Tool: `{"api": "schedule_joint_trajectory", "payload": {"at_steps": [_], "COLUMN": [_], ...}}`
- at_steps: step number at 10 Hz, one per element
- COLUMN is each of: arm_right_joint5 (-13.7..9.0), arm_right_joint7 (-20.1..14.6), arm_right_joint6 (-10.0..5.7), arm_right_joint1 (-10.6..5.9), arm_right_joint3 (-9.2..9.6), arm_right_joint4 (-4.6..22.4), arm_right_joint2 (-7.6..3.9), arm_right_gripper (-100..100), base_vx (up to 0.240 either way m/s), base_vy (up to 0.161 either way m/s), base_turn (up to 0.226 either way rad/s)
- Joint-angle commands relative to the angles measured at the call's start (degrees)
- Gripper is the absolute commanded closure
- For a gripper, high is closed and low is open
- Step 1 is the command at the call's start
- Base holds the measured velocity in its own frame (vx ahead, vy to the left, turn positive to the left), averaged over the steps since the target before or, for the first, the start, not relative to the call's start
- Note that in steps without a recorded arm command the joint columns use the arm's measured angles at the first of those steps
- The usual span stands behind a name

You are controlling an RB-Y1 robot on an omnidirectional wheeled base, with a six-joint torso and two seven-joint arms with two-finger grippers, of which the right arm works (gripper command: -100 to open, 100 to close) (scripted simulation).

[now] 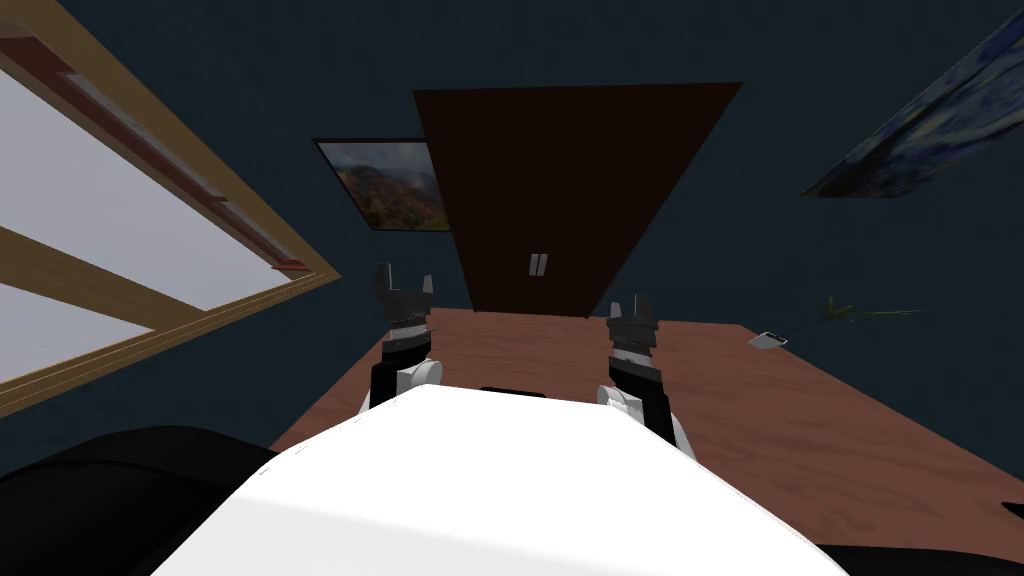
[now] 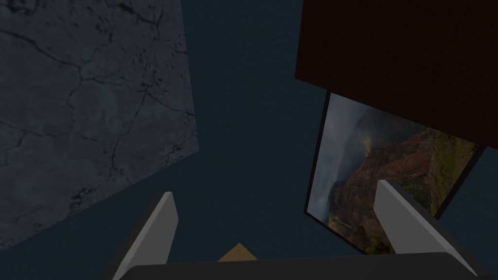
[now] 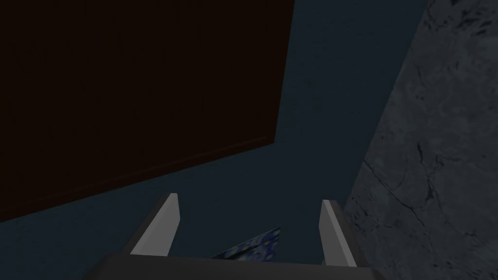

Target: Pull the door open

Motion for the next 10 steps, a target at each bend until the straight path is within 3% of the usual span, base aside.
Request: {"api": "schedule_joint_trajectory", "payload": {"at_steps": [1,5,10], "arm_right_joint5": [0.44,1.54,2.68], "arm_right_joint7": [-0.44,-1.54,-2.68], "arm_right_joint6": [0.12,0.42,0.73], "arm_right_joint1": [-0.78,-2.72,-4.73], "arm_right_joint3": [-0.19,-0.66,-1.14], "arm_right_joint4": [1.56,5.46,9.48], "arm_right_joint2": [-0.57,-1.77,-2.79], "arm_right_gripper": [-100,-100,-100], "base_vx": [0.127,0.189,0.093], "base_vy": [-0.004,0.003,-0.005], "base_turn": [0.027,0.026,0.02]}}
